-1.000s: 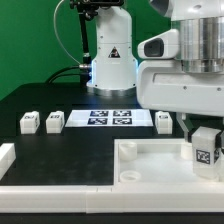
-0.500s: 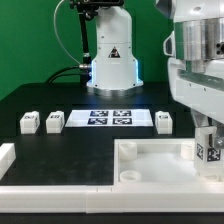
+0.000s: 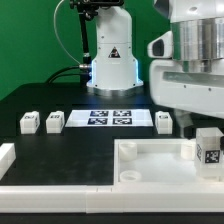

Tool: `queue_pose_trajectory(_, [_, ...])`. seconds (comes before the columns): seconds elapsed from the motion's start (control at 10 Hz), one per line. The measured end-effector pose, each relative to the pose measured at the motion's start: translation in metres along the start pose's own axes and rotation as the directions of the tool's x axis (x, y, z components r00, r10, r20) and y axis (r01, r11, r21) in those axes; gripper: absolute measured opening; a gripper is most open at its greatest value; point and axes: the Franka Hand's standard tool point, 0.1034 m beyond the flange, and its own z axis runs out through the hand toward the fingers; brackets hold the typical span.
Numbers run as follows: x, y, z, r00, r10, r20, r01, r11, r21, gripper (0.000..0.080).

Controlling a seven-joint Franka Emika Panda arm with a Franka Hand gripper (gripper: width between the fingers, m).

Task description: Assemble one leg

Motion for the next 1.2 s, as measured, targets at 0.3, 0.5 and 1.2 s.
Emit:
queue_pose_trajectory(0.3, [-0.001,0.0,0.001,0.969,-0.248,0.001,0.248,0.969,-0.002,0.0643])
queue_pose_trajectory(0.5, [-0.013,-0.007,0.003,0.789,-0.614,-0.006,0.613,0.788,-0.054,0.0649])
queue_pose_trajectory(1.2, [-0.012,-0.005,0.004,0.983,-0.181,-0.026,0.18,0.983,-0.041,0.0298])
